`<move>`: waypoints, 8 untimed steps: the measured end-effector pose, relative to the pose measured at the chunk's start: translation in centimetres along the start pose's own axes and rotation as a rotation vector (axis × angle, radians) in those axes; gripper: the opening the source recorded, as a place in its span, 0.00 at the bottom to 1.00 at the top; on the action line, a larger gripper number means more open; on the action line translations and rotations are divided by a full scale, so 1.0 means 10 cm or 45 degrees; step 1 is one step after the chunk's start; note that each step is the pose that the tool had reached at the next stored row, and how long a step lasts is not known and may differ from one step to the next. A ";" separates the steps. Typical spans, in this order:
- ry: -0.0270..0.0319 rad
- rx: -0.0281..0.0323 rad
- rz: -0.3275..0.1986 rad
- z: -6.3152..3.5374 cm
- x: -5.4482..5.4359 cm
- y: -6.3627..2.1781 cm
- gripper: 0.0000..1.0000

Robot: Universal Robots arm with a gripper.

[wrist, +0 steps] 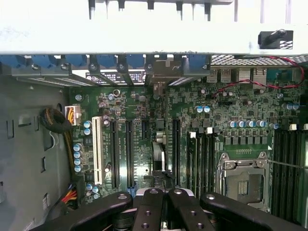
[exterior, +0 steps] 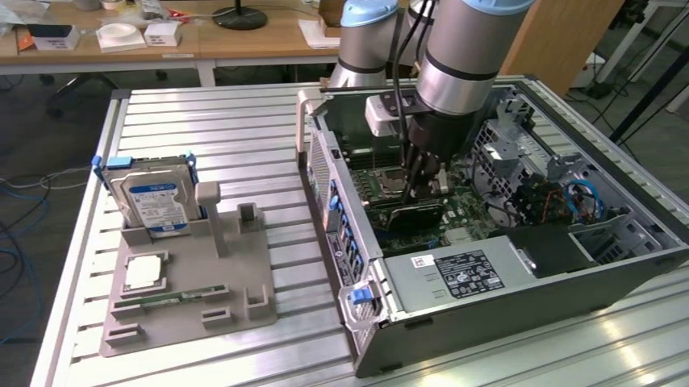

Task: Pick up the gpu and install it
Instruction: 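Press down on the gpu until it lock into place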

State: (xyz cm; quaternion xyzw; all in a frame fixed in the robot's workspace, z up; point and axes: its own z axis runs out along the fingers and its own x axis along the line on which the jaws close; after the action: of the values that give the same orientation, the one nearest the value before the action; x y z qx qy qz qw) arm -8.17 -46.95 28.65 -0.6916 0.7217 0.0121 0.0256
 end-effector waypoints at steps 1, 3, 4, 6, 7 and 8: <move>-0.0002 0.0001 0.000 0.000 0.00 0.000 0.11; 0.0003 -0.0002 0.000 -0.002 0.00 0.000 0.11; 0.0003 -0.0001 0.000 -0.001 0.00 0.000 0.11; 0.0003 -0.0001 0.000 -0.002 0.00 0.001 0.11; 0.0004 -0.0001 0.000 -0.002 0.00 0.004 0.11; 0.0005 -0.0003 0.000 -0.002 0.00 0.008 0.11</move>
State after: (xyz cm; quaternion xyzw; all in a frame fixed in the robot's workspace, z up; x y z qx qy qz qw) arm -8.25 -46.95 28.67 -0.6915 0.7219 0.0120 0.0254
